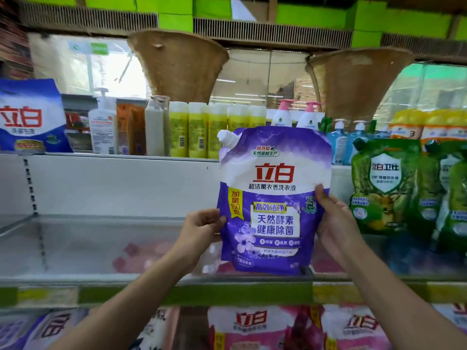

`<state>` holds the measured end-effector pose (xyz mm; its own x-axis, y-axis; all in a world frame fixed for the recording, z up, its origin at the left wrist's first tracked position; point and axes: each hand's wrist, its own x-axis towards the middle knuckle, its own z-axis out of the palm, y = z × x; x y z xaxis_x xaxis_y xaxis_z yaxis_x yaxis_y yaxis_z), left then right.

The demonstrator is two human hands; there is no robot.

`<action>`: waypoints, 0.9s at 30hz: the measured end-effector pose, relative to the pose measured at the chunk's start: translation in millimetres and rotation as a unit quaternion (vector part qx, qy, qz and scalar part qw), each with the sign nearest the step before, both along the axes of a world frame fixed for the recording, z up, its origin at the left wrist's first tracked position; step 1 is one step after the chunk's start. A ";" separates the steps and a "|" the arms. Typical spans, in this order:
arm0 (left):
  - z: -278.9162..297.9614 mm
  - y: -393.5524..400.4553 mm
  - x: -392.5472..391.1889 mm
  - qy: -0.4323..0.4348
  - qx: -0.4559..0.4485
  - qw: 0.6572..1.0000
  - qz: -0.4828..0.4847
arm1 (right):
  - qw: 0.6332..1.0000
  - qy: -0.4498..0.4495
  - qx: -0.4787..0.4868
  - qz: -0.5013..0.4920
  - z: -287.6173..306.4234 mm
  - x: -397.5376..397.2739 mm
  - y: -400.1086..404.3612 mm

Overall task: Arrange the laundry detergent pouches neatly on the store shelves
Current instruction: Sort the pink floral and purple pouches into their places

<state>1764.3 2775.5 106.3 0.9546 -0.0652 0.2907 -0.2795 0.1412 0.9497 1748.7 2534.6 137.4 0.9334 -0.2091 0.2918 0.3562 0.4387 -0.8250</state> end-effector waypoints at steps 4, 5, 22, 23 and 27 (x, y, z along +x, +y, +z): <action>-0.8 -18.9 -2.7 0.011 -0.008 1.000 0.027 | 1.000 0.007 0.006 0.014 -1.3 5.6 -16.7; -2.2 -20.4 -4.7 0.012 -0.006 0.999 0.034 | 1.000 0.010 0.004 0.018 -1.4 6.4 -17.7; 48.6 -45.1 -9.0 -0.022 -0.017 0.995 0.100 | 0.995 -0.071 -0.054 0.051 52.6 15.3 -26.6; 48.2 -44.2 -8.3 -0.023 -0.015 0.995 0.099 | 0.995 -0.070 -0.051 0.053 52.7 14.9 -26.7; 30.2 -41.5 -11.9 -0.019 -0.035 0.999 0.035 | 0.993 -0.073 -0.071 0.061 47.6 13.8 -28.2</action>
<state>1752.4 2734.0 136.5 0.9440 0.0225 0.3292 -0.3274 0.1867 0.9263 1762.4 2506.3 185.0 0.8952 -0.0441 0.4435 0.4271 0.3688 -0.8256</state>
